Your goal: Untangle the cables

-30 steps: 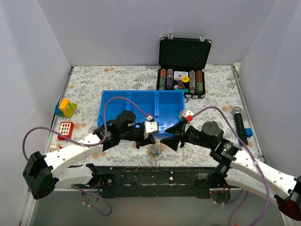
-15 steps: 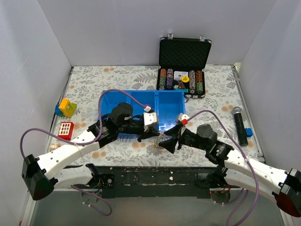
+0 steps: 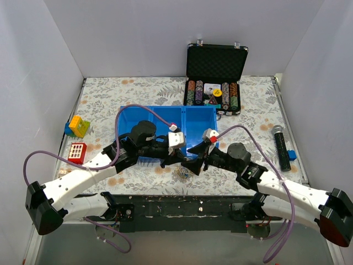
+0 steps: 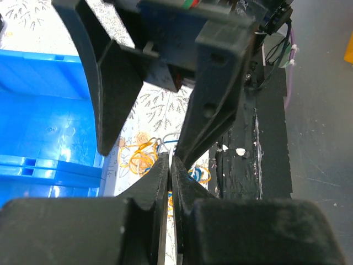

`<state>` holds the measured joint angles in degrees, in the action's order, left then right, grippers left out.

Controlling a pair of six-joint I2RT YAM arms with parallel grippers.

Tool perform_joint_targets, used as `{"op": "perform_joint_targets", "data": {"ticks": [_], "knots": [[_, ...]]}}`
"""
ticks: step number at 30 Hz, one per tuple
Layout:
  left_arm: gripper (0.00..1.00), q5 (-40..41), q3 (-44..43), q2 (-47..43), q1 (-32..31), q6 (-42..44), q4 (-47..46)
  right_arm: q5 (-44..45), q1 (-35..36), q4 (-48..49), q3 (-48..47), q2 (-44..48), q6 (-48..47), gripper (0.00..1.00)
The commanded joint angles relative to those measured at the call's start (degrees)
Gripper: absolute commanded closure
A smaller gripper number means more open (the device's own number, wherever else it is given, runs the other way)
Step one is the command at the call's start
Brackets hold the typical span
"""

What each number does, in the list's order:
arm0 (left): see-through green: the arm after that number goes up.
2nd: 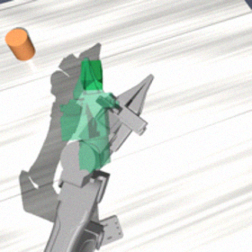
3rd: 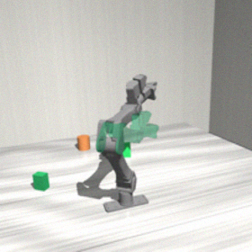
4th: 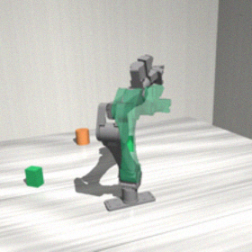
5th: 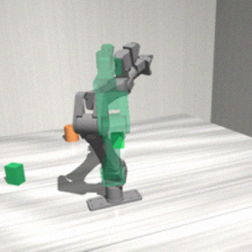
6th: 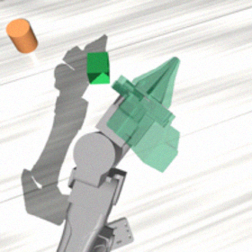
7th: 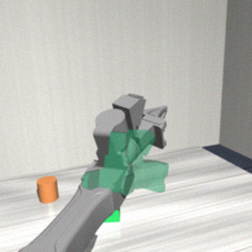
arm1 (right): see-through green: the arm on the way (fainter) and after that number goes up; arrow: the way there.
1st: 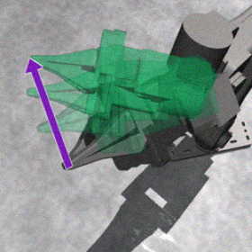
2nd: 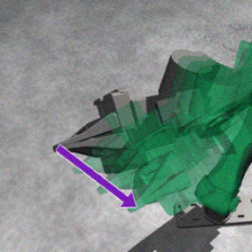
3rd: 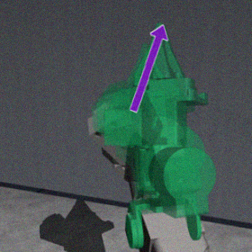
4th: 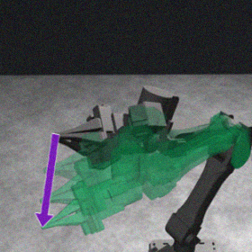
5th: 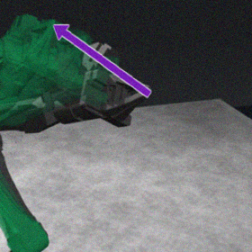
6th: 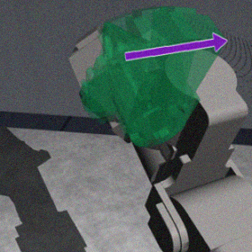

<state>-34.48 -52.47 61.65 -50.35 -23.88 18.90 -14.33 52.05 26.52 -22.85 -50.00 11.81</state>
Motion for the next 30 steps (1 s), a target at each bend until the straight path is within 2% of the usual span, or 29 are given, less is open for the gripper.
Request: {"op": "perform_joint_targets", "data": {"ticks": [1,6,12,16,21,30], "knots": [[1.0,-1.21,-3.43,-1.0,-0.28,-1.34,-0.35,-3.68,0.42,5.73,-4.04,-4.39,1.28,0.29],[1.0,0.9,-7.46,-0.65,-0.36,-2.49,-1.4,-7.82,0.42,8.54,-2.47,-8.7,3.39,0.41],[1.0,3.71,-17.12,1.19,-0.36,-3.02,-1.14,-7.47,0.51,10.3,0.87,-12.57,3.83,0.44],[1.0,5.82,-25.03,2.68,-0.36,-2.58,0.17,-6.77,0.86,8.99,2.46,-15.39,3.48,0.44],[1.0,10.83,-32.95,2.69,-0.36,-0.56,-0.09,-4.31,1.21,8.46,5.44,-16.8,3.13,0.37],[1.0,24.09,-42.79,1.46,-0.28,6.73,-5.26,-1.23,2.7,5.04,6.59,-19.17,1.81,0.34]]}}
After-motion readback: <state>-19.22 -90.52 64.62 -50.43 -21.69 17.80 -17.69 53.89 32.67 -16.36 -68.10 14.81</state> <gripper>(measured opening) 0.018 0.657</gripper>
